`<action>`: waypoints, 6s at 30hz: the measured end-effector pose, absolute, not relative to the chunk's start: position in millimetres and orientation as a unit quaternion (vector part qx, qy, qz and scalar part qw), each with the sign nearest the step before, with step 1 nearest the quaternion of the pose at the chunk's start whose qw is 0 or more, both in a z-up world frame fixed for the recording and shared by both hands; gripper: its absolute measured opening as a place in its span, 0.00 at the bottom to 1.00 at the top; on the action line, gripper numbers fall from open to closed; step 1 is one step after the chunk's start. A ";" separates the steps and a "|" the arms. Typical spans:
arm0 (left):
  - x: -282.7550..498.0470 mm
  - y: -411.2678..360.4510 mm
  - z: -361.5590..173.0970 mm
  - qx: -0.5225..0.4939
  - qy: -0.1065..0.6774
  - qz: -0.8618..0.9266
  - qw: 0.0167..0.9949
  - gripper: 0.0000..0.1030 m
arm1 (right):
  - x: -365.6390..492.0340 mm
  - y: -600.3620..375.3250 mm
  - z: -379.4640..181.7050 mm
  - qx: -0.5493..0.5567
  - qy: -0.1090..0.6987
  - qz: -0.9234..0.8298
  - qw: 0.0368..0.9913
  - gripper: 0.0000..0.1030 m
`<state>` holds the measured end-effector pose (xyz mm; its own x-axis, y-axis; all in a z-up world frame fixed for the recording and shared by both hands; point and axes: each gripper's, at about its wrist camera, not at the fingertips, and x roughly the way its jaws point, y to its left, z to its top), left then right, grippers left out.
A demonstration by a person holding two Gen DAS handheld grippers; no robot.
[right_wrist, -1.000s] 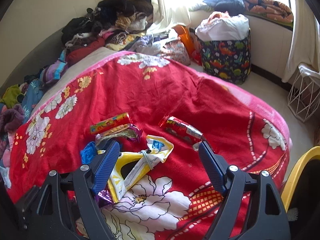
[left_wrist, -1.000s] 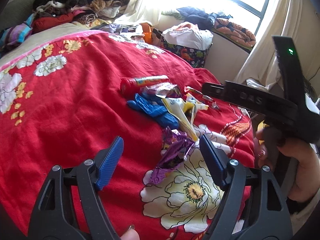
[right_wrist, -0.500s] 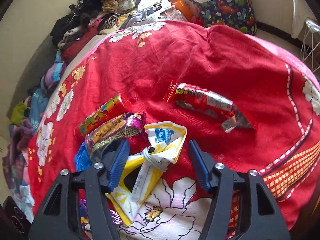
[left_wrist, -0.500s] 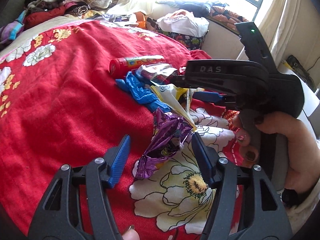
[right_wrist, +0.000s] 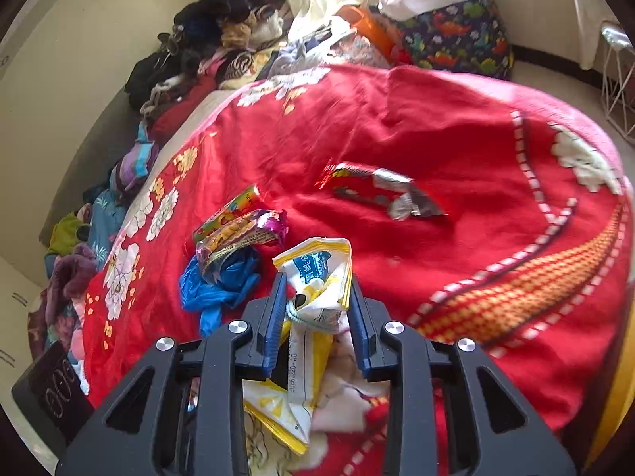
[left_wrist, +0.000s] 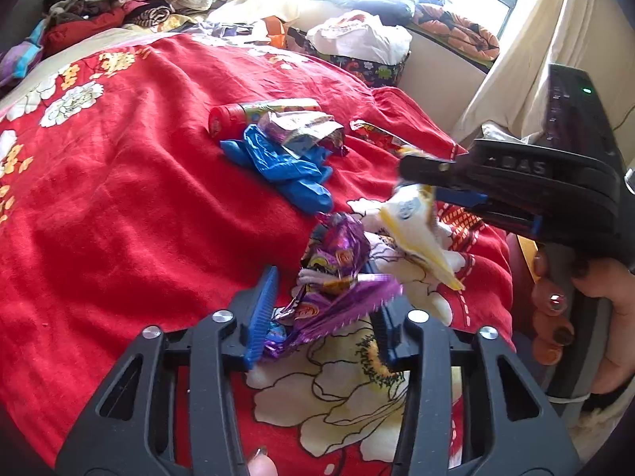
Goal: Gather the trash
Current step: 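Grasp the purple foil wrapper with the left tool while the right tool grasps the yellow-white snack bag, then carry both wrappers over the yellow bin and open both tools to drop them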
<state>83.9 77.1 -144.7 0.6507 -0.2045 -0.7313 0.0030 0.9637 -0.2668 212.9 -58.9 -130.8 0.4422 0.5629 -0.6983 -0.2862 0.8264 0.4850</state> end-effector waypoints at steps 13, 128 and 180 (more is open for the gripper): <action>80.2 61.5 -130.0 -0.105 0.405 -0.078 0.905 0.15 | 179.0 -96.0 -103.8 0.121 0.416 0.242 0.869 0.27; 94.6 -158.5 -68.4 -0.007 0.347 -0.264 0.900 0.16 | 104.4 -345.1 -73.2 0.168 0.296 -0.001 0.940 0.28; 105.8 -171.7 -80.7 -0.008 0.357 -0.242 0.902 0.89 | 101.1 -363.8 -82.0 0.181 0.268 -0.015 0.946 0.66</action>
<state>105.8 -171.7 -80.7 0.6274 -0.4422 -0.6409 0.4306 0.8828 -0.1877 101.1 -363.8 -82.0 0.8554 0.0678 -0.5134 0.1262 0.9342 0.3336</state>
